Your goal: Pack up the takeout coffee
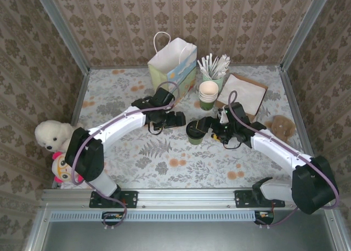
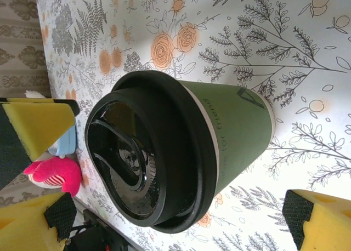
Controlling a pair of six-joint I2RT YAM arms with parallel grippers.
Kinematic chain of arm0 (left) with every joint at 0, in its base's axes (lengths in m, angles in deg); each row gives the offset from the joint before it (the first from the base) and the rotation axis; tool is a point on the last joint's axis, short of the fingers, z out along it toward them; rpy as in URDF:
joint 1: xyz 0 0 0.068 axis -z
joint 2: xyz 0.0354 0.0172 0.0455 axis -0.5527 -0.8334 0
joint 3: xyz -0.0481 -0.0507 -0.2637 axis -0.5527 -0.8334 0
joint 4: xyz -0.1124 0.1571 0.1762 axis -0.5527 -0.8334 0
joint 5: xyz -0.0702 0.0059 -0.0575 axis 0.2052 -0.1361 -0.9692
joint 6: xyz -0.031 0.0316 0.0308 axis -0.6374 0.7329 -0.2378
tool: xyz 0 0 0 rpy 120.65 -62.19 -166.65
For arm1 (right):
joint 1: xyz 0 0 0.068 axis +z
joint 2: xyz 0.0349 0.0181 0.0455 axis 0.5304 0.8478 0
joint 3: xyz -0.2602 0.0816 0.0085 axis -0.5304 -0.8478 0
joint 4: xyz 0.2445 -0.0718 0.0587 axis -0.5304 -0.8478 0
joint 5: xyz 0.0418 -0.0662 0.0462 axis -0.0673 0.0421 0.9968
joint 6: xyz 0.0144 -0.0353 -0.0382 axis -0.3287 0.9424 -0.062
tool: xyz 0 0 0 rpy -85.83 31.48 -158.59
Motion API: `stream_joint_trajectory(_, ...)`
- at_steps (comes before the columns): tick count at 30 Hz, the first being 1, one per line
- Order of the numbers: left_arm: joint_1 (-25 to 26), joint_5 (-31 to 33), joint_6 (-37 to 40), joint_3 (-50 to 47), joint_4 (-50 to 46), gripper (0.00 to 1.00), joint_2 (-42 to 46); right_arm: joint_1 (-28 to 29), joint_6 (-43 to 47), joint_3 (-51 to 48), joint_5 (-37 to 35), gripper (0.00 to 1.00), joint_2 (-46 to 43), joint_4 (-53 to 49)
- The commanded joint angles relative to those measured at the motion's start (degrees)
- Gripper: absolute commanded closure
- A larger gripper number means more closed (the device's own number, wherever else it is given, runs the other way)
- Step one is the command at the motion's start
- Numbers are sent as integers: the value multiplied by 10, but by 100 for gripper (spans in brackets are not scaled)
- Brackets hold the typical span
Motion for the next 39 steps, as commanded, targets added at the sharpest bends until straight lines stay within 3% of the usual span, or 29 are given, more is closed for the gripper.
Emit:
stream_joint_trajectory(1, -2, -44, -8, -7, 33, 14, -8, 9, 6, 18, -53, 0, -4, -36)
stream_joint_trajectory(8, -5, -74, -13, -26, 42, 18, -19, 10, -5, 8, -53, 1, 24, -35)
stream_joint_trajectory(39, -21, -194, -56, -117, 189, 15, 8, 11, -19, -15, -53, 2, 49, -31)
